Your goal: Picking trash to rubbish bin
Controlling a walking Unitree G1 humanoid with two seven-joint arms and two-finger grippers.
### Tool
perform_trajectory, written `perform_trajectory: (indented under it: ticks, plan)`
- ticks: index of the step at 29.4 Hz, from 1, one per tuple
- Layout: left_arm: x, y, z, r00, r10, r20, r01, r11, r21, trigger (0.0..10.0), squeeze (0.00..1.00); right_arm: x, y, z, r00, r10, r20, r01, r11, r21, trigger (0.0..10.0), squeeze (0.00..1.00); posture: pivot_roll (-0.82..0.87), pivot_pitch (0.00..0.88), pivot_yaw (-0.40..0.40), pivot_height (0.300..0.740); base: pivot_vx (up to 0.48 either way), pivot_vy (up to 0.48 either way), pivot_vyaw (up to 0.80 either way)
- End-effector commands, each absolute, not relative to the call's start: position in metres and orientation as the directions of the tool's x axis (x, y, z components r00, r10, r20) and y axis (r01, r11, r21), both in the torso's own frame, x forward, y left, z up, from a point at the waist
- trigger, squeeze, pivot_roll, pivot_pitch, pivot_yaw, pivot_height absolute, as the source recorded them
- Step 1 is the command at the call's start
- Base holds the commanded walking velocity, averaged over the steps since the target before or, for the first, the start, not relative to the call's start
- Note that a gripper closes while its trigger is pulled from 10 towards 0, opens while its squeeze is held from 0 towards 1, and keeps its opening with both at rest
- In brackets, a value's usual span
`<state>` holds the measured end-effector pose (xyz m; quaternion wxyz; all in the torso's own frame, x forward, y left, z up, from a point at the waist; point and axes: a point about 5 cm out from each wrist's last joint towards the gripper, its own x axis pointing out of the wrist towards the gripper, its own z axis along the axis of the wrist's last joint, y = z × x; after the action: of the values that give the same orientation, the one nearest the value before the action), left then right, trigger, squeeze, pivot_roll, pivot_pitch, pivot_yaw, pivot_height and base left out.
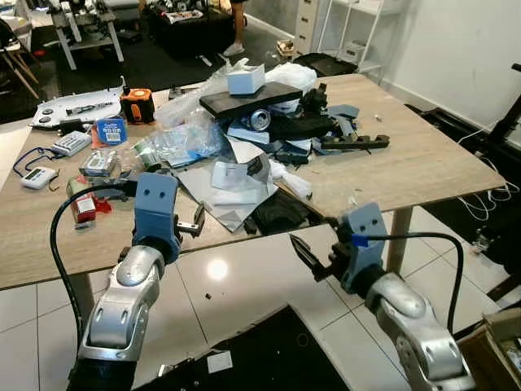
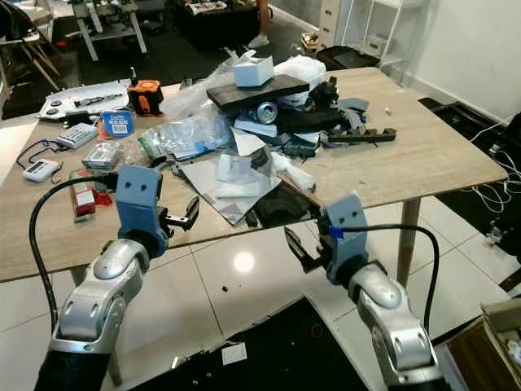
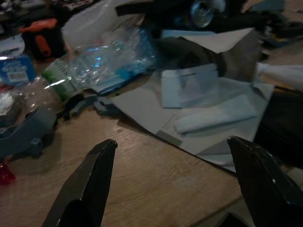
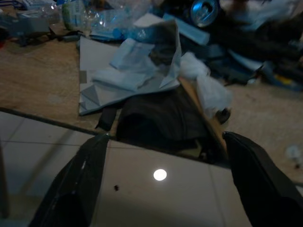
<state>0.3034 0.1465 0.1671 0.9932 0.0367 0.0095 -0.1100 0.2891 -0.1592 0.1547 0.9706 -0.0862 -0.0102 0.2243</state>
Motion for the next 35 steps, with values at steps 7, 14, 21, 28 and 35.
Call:
perform_trajectory:
  ticks: [7,14,21,28,35]
  plan:
    - [0.303,0.139,0.166,0.924,-0.382,-0.019,0.382,0.917,0.114,10.0,0.00,0.308,-0.182,0.156,0.930,0.367,0.010,-0.356,0.909,-0.215,10.0,1.00,0.10,0.059,0.051,0.740,0.000,0.000,0.00]
    - [0.309,0.131,0.163,0.898,-0.438,-0.044,0.440,0.887,0.139,10.0,0.00,0.323,-0.189,0.147,0.916,0.402,-0.008,-0.396,0.898,-0.190,10.0,1.00,0.13,0.103,0.046,0.740,0.000,0.000,0.00]
    - [0.314,0.115,0.177,0.865,-0.501,0.018,0.500,0.865,0.033,10.0,0.00,0.354,-0.190,0.161,0.922,0.386,0.022,-0.374,0.906,-0.197,10.0,1.00,0.16,0.169,0.043,0.740,0.000,0.000,0.00]
    - [0.308,0.114,0.183,0.843,-0.535,0.053,0.535,0.845,0.024,10.0,0.00,0.368,-0.180,0.173,0.906,0.419,0.056,-0.397,0.888,-0.232,10.0,0.00,0.19,0.194,0.032,0.740,0.000,0.000,0.00]
    - [0.298,0.117,0.186,0.834,-0.549,0.052,0.547,0.836,0.052,10.0,0.00,0.378,-0.152,0.179,0.846,0.526,0.086,-0.491,0.832,-0.259,10.0,0.00,0.24,0.223,0.009,0.740,0.000,0.000,0.00]
